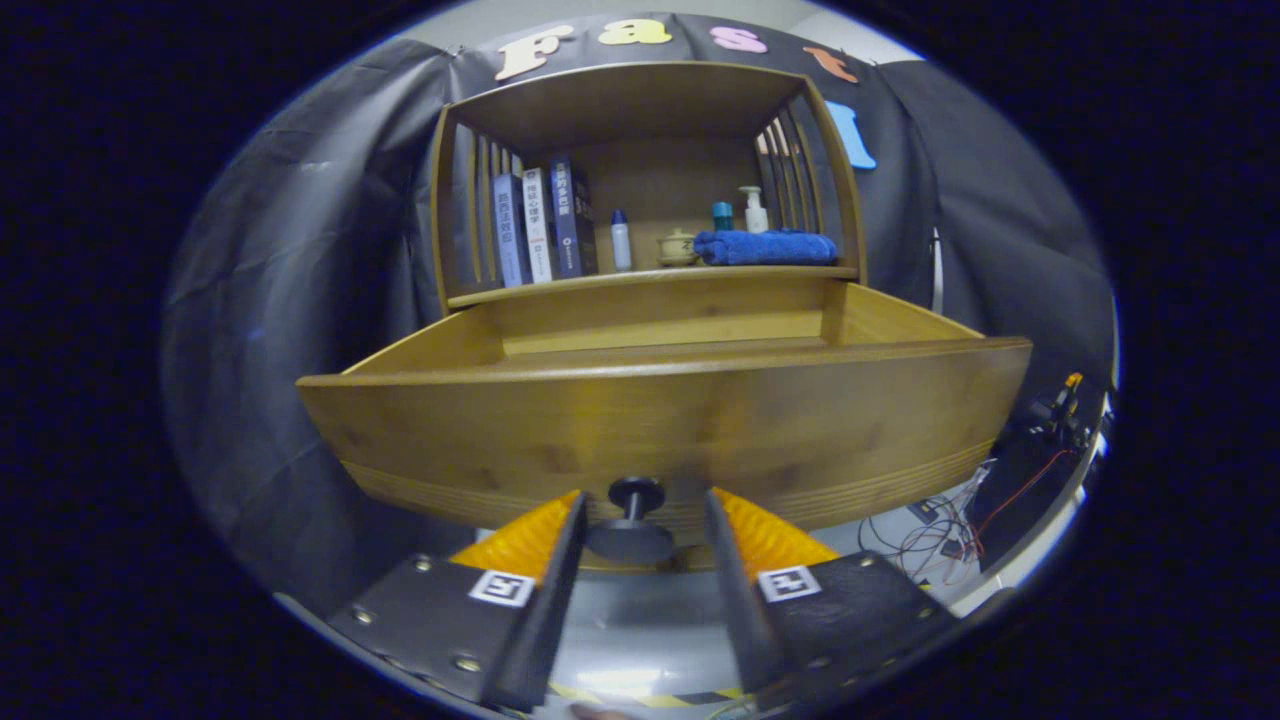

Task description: Pull open the drawer, take out the items inside it, and place them on the countertop above the cabinet.

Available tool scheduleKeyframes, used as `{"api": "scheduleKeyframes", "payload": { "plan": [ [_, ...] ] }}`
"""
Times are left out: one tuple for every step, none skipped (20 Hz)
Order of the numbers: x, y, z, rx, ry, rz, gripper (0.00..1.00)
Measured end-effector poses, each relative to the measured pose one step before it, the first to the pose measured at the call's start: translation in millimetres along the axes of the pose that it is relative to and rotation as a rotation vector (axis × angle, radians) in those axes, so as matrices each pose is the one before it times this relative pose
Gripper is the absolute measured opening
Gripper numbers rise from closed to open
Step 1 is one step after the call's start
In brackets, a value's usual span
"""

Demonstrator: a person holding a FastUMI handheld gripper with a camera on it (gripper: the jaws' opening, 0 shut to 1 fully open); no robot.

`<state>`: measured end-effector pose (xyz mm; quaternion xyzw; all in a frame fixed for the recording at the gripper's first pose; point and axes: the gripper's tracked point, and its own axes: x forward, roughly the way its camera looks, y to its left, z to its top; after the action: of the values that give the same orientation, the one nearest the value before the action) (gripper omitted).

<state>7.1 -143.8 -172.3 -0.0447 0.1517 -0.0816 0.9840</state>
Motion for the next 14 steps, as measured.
{"api": "scheduleKeyframes", "payload": {
  "plan": [
    [-3.30,-1.00,9.17,0.02088,-0.01069,-0.00651,0.75],
    [-5.87,-0.84,10.90,0.02152,-0.00908,-0.00237,0.86],
    [-4.26,-2.19,9.94,0.00877,-0.00071,-0.01354,0.97],
    [-5.38,-3.64,8.73,-0.00270,0.00045,-0.01638,0.98],
    [-3.66,-3.81,11.44,-0.01272,-0.00317,-0.02590,0.98],
    [-3.88,-4.43,7.78,-0.01903,0.00973,-0.02621,0.98],
    [-4.99,-1.70,7.58,-0.01620,0.01187,-0.00873,0.99],
    [-3.90,2.99,10.25,-0.00098,0.00078,0.00386,0.99],
    [-3.30,0.34,10.94,0.00338,-0.00055,-0.00535,0.99],
    [-1.50,-0.86,8.56,-0.00564,-0.00020,-0.00568,0.99],
    [-0.90,-0.43,9.66,-0.01281,-0.00401,-0.00546,0.99],
    [0.50,-0.40,9.00,-0.02124,-0.00306,-0.00401,0.99],
    [1.79,-0.59,9.22,-0.01948,-0.00287,-0.00614,0.99],
    [2.13,0.85,6.06,-0.01779,0.01108,0.00361,0.99]
  ]
}}
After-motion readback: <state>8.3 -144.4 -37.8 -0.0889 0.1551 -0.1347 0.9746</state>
